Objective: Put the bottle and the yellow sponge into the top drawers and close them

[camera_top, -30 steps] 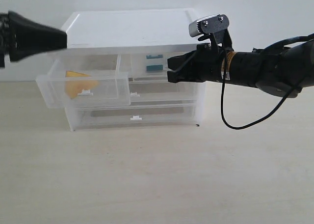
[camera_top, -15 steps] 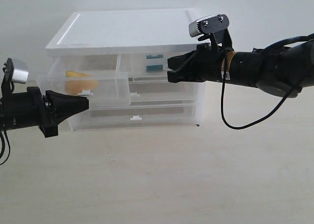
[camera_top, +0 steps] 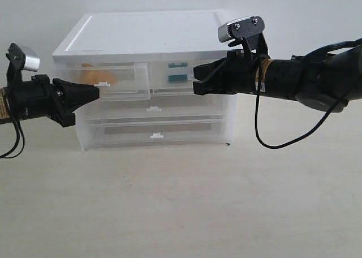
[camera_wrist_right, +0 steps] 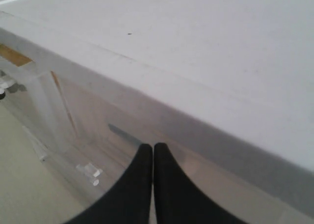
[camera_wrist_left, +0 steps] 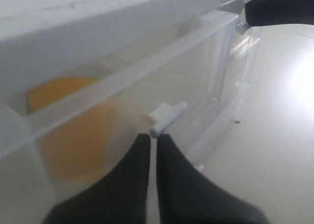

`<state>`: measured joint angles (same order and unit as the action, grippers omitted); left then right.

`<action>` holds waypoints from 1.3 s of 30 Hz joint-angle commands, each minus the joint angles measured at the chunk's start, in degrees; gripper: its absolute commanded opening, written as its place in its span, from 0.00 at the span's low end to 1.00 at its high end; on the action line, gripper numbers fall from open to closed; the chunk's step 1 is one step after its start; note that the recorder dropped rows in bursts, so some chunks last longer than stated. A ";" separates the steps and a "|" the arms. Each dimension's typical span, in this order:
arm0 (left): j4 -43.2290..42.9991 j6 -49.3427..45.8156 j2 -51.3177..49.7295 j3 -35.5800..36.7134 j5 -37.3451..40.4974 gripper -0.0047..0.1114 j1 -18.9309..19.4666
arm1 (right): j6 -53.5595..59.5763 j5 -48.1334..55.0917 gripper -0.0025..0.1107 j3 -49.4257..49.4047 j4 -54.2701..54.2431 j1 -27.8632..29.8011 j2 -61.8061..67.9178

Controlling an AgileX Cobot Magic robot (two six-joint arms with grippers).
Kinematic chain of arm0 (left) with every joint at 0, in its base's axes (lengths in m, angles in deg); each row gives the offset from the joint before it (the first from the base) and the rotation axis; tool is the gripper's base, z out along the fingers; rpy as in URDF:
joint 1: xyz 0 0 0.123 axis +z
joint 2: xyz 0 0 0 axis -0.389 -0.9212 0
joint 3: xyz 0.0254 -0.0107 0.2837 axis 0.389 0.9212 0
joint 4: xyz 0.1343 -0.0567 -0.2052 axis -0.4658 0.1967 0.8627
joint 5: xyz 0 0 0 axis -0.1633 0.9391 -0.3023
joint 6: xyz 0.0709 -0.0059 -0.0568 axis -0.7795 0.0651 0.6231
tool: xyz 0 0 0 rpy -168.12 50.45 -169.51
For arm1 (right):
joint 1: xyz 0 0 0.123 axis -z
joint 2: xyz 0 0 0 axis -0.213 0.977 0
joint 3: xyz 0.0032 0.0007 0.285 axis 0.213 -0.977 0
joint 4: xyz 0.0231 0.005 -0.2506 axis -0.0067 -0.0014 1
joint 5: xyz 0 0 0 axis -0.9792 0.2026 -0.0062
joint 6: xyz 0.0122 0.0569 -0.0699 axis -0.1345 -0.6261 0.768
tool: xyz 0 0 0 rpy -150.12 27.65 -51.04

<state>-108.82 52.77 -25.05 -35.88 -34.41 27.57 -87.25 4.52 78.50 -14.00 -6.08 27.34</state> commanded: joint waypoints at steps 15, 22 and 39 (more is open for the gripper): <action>1.02 1.87 -2.47 -4.34 -4.23 0.07 -0.02 | -0.17 1.54 0.02 0.32 -0.26 0.07 -0.39; 0.74 -1.67 5.02 2.94 -4.65 0.07 -0.02 | -5.79 -1.87 0.02 0.32 6.73 0.07 -0.39; 30.81 -10.24 30.30 26.98 4.76 0.07 0.40 | 3.70 4.85 0.02 -18.75 -1.85 0.51 -31.08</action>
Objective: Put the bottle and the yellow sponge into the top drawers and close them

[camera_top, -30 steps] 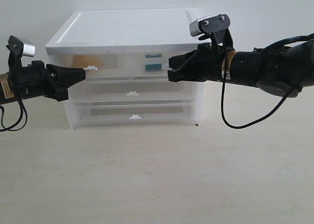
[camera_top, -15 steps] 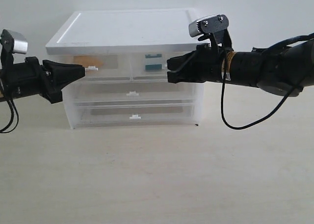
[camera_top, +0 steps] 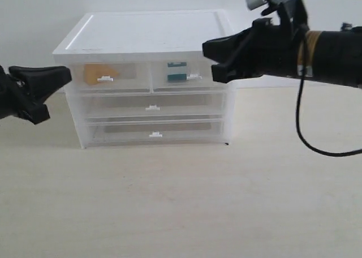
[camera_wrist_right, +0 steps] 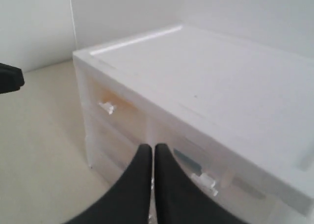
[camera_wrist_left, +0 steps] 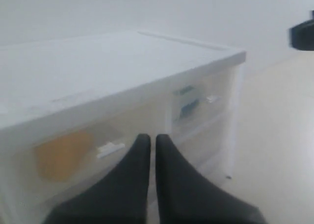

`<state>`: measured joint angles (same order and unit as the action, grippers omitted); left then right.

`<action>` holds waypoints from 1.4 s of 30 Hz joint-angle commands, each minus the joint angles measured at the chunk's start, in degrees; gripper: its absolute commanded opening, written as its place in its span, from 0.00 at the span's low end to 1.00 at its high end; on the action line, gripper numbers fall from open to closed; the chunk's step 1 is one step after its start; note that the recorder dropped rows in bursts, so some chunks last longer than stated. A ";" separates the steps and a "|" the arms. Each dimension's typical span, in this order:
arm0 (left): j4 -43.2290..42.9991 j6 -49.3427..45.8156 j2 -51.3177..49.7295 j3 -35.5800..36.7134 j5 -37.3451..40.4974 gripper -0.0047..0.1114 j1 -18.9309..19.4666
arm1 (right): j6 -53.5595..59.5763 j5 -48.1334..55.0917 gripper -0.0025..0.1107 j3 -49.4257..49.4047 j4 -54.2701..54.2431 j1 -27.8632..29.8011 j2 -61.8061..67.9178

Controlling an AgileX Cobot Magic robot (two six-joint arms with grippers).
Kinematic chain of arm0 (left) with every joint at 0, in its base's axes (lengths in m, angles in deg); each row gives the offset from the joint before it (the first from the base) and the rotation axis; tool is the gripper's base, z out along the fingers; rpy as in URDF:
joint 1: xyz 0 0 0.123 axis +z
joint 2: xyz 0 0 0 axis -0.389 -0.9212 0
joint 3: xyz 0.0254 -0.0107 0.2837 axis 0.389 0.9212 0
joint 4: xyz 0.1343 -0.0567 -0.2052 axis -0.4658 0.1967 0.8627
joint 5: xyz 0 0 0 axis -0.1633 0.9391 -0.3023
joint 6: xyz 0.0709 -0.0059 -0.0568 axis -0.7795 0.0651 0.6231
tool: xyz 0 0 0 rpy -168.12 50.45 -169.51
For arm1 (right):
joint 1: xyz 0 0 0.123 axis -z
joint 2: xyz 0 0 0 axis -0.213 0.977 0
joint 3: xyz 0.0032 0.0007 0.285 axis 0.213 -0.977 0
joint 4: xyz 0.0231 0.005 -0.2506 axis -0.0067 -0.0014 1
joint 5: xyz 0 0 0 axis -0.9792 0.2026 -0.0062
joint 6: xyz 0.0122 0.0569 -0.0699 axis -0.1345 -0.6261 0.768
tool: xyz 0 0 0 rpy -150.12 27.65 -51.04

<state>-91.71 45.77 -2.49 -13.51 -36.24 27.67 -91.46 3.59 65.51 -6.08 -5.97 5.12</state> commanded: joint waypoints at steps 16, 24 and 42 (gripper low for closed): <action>30.37 -0.69 52.53 19.69 26.73 0.07 0.29 | 12.77 15.89 0.02 -28.38 -22.30 0.56 -46.03; 29.90 1.31 71.52 26.57 28.08 0.07 0.29 | 7.72 19.76 0.02 -36.73 -22.19 0.56 -63.49; 29.90 3.59 90.26 32.00 43.31 0.07 0.29 | 7.01 26.05 0.02 -42.58 -22.07 0.56 -75.33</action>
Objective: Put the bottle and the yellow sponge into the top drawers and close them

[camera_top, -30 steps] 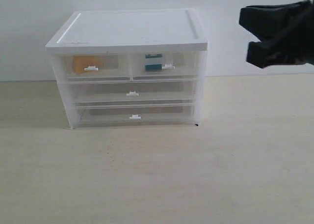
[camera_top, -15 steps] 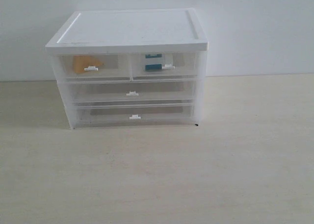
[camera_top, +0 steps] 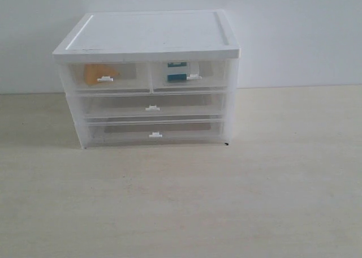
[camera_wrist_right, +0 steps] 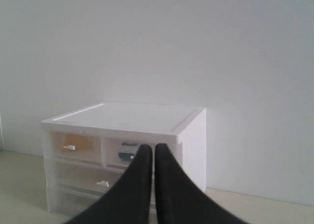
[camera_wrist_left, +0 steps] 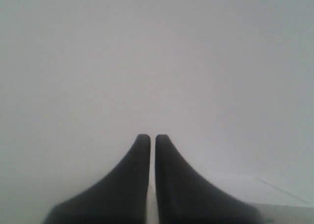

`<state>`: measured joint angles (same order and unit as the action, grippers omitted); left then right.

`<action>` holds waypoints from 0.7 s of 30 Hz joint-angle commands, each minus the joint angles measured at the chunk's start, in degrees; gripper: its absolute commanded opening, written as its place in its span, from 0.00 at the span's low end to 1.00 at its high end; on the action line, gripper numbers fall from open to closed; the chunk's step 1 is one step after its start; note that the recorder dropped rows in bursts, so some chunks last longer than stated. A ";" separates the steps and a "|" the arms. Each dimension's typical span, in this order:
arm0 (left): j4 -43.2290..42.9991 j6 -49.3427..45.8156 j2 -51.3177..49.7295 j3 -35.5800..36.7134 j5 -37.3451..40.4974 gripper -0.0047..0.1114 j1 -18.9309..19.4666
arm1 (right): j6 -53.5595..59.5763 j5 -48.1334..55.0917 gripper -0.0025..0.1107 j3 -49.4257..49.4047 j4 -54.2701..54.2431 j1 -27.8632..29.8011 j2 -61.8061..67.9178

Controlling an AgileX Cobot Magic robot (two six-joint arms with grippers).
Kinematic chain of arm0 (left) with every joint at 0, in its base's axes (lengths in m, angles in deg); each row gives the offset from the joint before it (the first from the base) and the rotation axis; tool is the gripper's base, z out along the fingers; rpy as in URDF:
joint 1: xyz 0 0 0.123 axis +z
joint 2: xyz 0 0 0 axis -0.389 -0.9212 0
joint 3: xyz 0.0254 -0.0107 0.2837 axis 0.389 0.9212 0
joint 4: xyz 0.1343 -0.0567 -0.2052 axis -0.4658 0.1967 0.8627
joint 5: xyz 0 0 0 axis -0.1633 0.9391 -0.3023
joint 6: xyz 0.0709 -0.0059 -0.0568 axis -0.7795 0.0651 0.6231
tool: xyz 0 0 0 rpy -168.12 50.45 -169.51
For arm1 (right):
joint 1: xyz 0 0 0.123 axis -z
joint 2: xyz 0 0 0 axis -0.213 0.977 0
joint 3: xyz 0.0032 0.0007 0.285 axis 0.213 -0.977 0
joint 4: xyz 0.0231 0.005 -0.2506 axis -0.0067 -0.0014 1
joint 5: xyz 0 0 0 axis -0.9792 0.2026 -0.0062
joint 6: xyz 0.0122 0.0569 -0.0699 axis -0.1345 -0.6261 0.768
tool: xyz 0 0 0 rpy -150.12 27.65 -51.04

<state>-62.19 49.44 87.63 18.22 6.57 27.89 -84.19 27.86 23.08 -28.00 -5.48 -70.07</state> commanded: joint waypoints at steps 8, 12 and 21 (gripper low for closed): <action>0.38 -0.08 0.13 0.27 0.50 0.07 0.08 | -0.26 1.76 0.02 -0.15 -0.15 0.07 -0.13; 0.38 -0.08 0.13 0.27 0.93 0.07 -2.37 | -0.26 1.76 0.02 -0.15 -0.15 0.07 -0.13; 1.28 -10.44 0.13 0.66 0.72 0.07 -2.96 | -0.26 1.76 0.02 -0.15 -0.15 0.07 -0.13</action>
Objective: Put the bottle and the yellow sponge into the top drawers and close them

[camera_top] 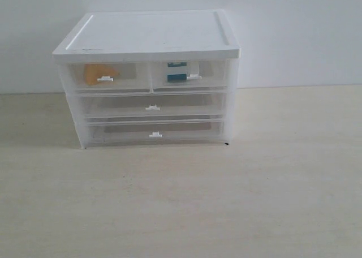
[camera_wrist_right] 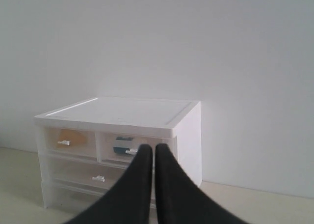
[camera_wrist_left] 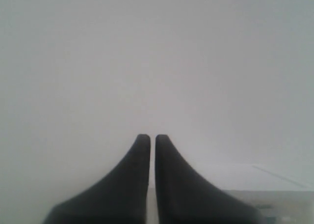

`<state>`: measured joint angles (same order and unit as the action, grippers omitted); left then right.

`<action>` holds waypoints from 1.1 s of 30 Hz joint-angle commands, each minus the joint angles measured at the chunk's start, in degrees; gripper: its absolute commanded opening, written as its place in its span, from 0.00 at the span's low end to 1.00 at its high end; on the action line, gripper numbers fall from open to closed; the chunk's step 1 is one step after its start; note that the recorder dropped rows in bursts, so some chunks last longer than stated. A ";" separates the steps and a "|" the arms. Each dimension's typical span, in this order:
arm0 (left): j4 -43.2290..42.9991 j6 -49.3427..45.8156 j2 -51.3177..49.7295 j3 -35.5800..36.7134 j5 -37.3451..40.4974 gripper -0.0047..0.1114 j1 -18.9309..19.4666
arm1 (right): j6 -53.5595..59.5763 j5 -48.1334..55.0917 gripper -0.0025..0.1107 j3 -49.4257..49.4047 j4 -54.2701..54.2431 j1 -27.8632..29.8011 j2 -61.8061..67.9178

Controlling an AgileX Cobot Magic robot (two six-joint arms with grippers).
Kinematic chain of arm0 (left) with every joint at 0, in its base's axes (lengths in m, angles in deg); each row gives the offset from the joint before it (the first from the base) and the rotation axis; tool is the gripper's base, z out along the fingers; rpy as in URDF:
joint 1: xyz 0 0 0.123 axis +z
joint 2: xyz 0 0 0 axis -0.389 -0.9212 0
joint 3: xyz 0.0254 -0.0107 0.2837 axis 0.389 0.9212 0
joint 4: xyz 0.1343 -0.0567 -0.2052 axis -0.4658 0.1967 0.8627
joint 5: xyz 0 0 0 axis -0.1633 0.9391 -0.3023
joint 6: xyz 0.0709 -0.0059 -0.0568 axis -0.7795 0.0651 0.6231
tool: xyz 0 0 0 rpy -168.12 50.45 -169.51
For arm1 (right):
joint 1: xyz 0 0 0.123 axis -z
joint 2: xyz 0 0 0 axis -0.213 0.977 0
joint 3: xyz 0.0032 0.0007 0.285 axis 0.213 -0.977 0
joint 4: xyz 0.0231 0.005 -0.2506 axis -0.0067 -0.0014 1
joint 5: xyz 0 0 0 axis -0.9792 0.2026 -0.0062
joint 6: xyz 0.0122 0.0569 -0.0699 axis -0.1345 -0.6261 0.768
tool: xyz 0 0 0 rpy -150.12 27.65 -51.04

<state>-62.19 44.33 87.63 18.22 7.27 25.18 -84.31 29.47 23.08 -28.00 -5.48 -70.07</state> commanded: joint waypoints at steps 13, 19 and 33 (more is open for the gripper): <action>20.55 -26.20 0.13 4.92 8.84 0.07 -0.12 | -0.13 0.16 0.02 -0.15 -0.15 0.07 -0.13; 20.55 -30.29 0.13 4.92 22.11 0.07 -0.05 | -0.13 0.41 0.02 -0.15 -0.15 0.07 -0.13; 20.55 -31.24 0.13 4.92 34.11 0.07 -0.05 | -0.13 0.27 0.02 -0.15 -0.15 0.07 -0.13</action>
<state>-42.27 13.47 87.63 22.94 41.08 25.18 -84.39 29.86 23.08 -28.00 -5.48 -70.07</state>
